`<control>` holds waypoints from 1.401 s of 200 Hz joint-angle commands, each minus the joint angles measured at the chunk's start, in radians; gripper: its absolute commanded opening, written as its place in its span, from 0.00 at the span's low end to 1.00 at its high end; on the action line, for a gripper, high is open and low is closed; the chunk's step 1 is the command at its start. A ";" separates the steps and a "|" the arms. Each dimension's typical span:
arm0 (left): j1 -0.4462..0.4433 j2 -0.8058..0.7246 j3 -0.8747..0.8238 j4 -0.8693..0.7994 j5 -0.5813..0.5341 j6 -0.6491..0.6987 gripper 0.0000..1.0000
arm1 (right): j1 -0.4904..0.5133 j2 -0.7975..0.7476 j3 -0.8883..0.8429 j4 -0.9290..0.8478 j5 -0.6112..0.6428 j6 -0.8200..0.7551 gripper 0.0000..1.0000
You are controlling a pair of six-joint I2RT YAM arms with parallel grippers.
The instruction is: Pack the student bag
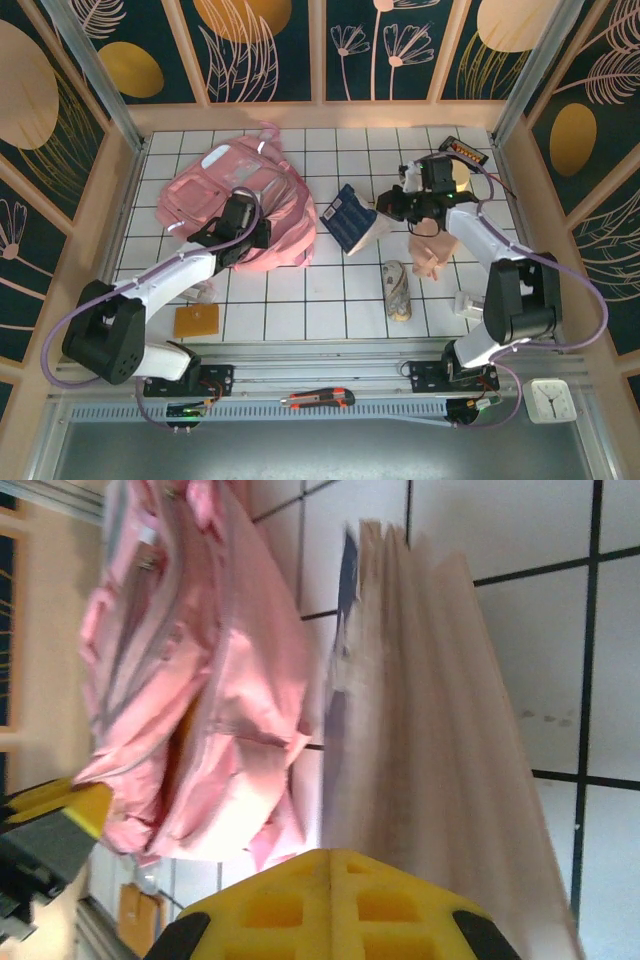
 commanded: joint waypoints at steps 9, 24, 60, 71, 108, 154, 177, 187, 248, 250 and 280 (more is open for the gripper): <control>0.014 -0.053 0.031 -0.032 -0.058 0.003 0.26 | -0.011 -0.097 -0.043 0.093 -0.104 0.141 0.00; 0.014 -0.066 0.039 -0.031 -0.047 -0.009 0.26 | -0.009 -0.130 -0.050 0.123 -0.120 0.188 0.00; 0.014 -0.069 0.042 -0.028 -0.011 -0.029 0.26 | 0.053 -0.004 0.115 -0.215 0.076 -0.108 0.26; 0.014 -0.061 0.042 -0.031 0.017 -0.035 0.26 | 0.063 0.084 0.159 -0.301 0.156 -0.206 0.47; -0.004 -0.027 -0.017 0.012 0.139 -0.154 0.23 | 0.027 0.284 0.181 -0.268 0.276 -0.324 0.70; -0.061 0.064 -0.040 0.059 0.194 -0.233 0.22 | -0.023 0.431 0.221 -0.283 0.158 -0.423 0.71; -0.067 0.106 -0.044 0.093 0.212 -0.254 0.22 | -0.015 0.424 0.181 -0.280 0.001 -0.436 0.67; -0.067 0.123 -0.045 0.107 0.218 -0.260 0.22 | -0.011 0.414 0.155 -0.267 -0.044 -0.433 0.64; -0.070 0.201 -0.042 0.169 0.268 -0.282 0.22 | 0.030 0.371 0.070 -0.167 -0.186 -0.386 0.35; -0.070 0.203 -0.043 0.170 0.270 -0.283 0.22 | 0.032 0.372 0.068 -0.163 -0.186 -0.383 0.35; -0.073 0.228 -0.039 0.189 0.291 -0.286 0.21 | 0.075 0.356 0.044 -0.057 -0.232 -0.308 0.35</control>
